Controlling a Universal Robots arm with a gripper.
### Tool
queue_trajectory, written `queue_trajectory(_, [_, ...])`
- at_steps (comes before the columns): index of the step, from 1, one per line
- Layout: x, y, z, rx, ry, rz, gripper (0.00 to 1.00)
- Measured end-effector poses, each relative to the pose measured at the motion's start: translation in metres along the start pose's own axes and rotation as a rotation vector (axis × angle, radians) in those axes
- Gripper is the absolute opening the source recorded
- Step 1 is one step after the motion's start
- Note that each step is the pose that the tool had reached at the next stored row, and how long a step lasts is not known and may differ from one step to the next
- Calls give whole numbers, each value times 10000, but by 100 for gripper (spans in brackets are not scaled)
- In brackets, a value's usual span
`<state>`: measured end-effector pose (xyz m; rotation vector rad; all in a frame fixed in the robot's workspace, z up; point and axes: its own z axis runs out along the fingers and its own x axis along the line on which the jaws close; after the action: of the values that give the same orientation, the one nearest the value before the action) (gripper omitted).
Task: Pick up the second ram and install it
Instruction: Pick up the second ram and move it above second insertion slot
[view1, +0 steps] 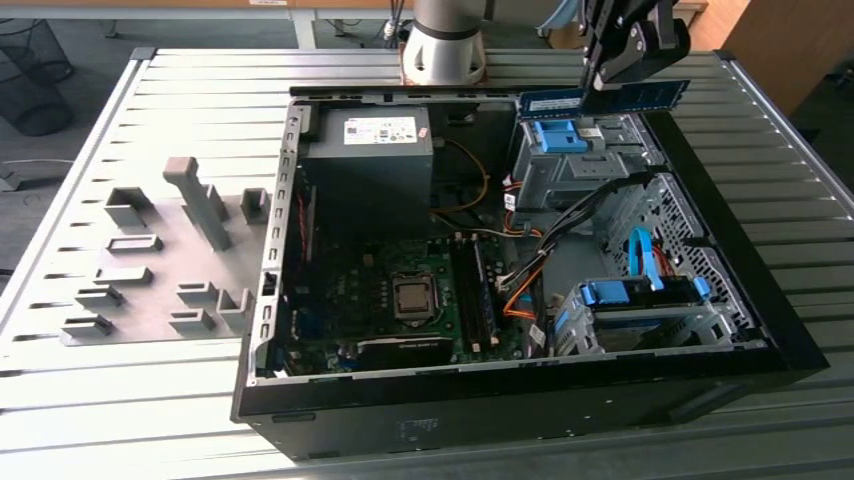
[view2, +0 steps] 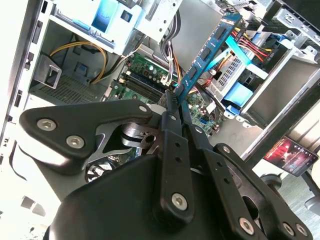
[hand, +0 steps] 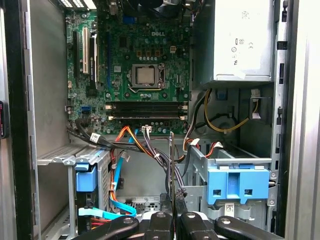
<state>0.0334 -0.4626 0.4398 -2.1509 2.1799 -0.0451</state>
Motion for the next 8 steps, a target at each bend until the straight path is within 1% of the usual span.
queue_trajectory(5, [0, 0, 0, -8, -3, 3, 14])
queue_trajectory(7, [0, 0, 0, -123, -5, 10, 14])
queue_trajectory(8, [0, 1, 0, -147, -5, 12, 14])
